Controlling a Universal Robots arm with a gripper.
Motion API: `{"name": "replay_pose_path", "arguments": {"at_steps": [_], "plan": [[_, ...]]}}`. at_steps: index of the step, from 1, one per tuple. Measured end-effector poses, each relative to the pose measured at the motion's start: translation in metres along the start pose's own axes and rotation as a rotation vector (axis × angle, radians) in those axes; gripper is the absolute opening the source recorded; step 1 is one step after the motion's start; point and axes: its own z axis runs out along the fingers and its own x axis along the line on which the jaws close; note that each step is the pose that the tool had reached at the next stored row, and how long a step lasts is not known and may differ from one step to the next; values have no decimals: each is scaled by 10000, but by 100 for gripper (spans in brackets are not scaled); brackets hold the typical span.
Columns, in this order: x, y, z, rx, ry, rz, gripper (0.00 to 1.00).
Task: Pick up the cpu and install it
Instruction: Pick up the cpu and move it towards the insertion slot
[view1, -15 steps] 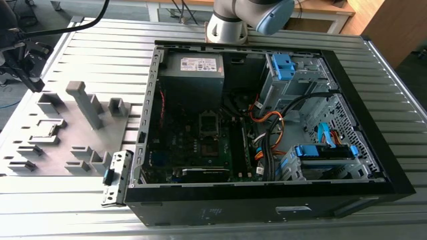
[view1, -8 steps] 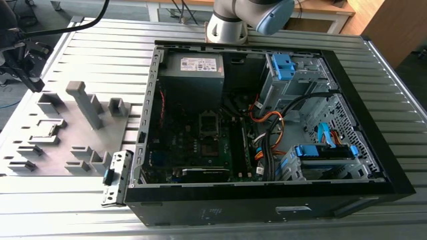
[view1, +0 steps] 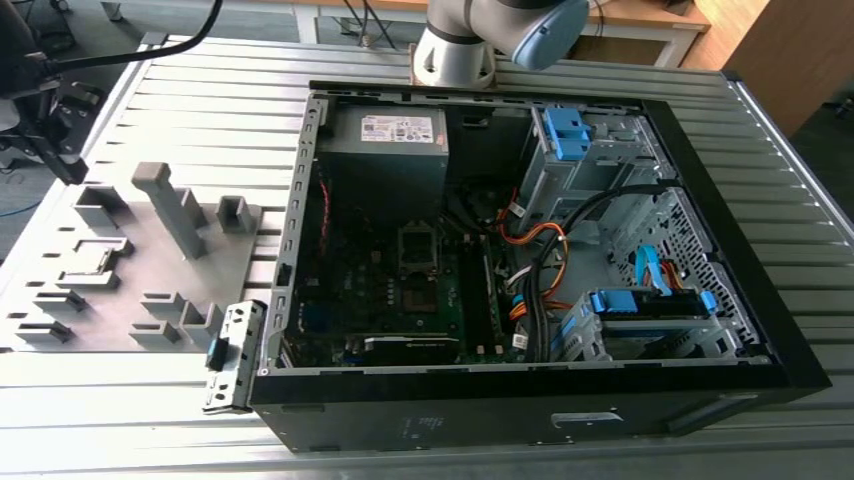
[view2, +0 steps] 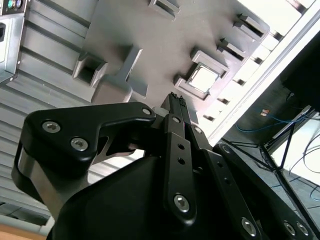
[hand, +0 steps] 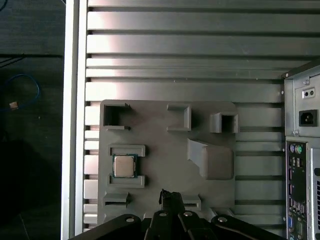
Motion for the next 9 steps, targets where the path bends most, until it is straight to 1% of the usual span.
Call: {"name": "replay_pose_path", "arguments": {"at_steps": [9], "plan": [[0,0,3,-5,67,-1627,11]]}}
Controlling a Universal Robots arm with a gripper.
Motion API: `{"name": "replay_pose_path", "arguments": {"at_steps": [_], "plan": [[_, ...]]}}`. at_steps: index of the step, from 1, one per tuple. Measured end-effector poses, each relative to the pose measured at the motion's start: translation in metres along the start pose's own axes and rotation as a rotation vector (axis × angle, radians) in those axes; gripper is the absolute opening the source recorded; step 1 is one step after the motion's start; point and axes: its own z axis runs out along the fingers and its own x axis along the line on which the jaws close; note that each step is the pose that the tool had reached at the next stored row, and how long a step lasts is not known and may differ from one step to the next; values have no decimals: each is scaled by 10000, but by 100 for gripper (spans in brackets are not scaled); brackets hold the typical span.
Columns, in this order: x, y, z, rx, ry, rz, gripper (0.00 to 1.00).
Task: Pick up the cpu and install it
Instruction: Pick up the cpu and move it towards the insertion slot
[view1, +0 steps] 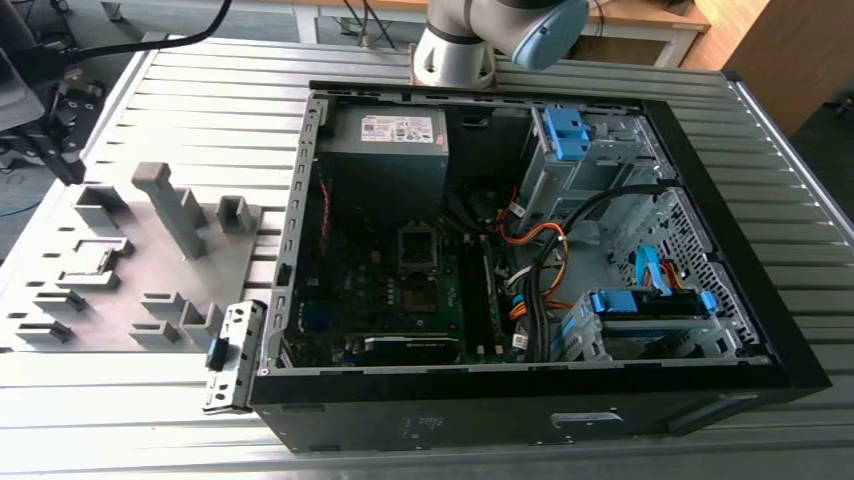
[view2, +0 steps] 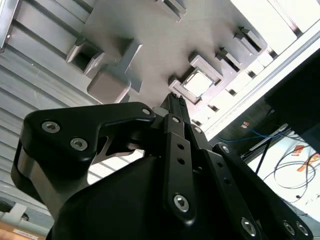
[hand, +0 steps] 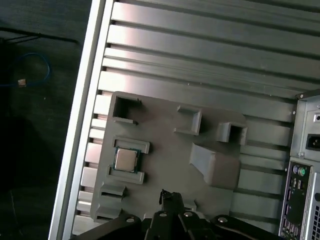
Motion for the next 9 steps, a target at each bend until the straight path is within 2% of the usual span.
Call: {"name": "replay_pose_path", "arguments": {"at_steps": [9], "plan": [[0,0,4,-5,67,-1634,11]]}}
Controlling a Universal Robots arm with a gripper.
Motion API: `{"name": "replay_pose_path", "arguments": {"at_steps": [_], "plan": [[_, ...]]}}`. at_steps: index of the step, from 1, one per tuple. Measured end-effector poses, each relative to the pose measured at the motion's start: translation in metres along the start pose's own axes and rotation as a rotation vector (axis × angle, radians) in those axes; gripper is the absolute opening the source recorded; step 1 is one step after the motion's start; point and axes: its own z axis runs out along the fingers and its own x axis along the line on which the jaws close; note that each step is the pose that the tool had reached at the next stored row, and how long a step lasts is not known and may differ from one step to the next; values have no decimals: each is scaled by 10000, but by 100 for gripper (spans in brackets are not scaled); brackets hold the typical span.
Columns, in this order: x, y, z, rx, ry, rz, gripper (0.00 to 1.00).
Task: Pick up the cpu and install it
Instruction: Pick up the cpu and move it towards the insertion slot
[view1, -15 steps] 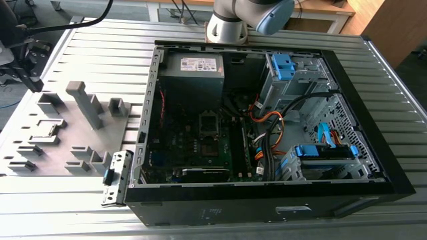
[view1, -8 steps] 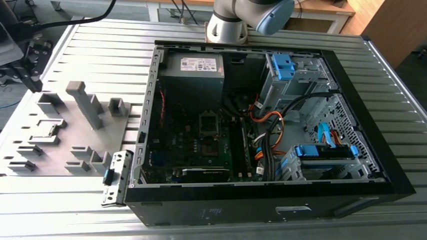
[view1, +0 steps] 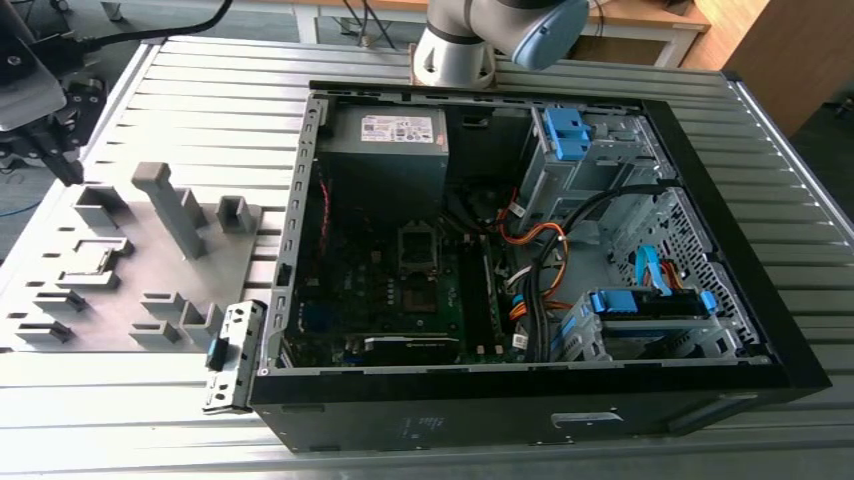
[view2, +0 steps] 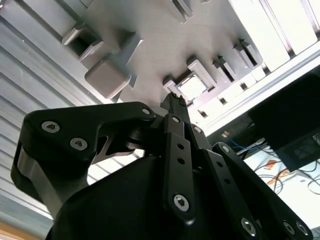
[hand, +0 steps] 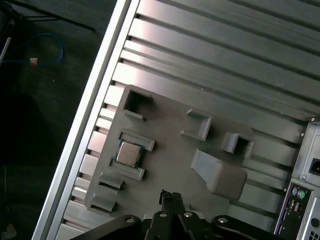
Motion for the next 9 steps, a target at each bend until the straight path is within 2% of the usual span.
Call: {"name": "replay_pose_path", "arguments": {"at_steps": [9], "plan": [[0,0,5,-5,67,-1635,11]]}}
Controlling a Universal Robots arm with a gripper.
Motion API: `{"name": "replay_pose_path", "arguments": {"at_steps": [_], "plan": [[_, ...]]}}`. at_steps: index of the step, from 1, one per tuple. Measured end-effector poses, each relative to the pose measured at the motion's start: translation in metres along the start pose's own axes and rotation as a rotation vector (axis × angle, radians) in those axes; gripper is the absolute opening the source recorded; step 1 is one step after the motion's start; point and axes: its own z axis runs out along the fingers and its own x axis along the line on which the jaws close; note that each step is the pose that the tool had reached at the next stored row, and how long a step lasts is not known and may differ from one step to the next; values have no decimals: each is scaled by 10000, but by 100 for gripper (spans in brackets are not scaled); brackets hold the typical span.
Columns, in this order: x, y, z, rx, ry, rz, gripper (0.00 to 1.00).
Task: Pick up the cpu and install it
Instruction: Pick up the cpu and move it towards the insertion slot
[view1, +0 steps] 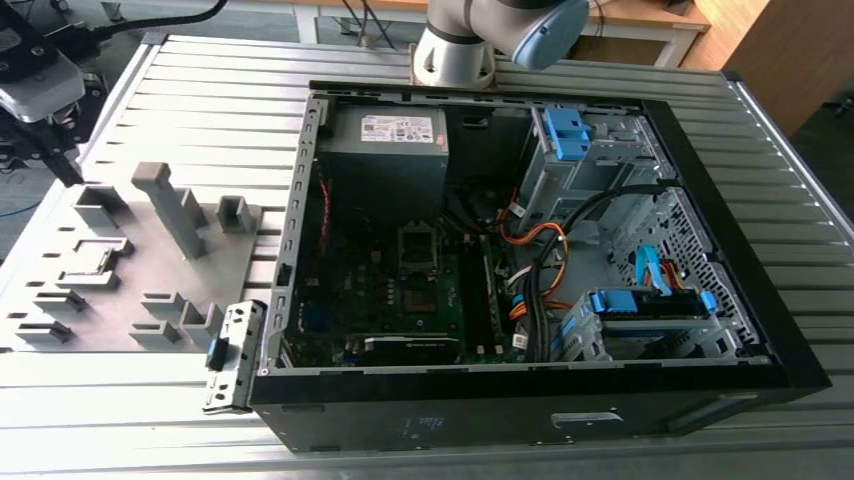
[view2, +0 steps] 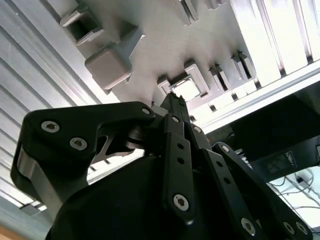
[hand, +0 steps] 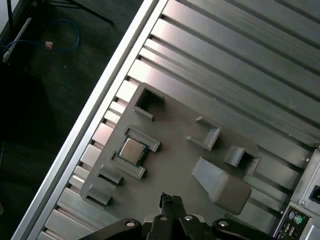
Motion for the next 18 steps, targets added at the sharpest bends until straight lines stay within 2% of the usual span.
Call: {"name": "replay_pose_path", "arguments": {"at_steps": [11,18], "plan": [[0,0,6,-7,79,-1927,11],[0,0,6,-6,81,-1993,11]]}}
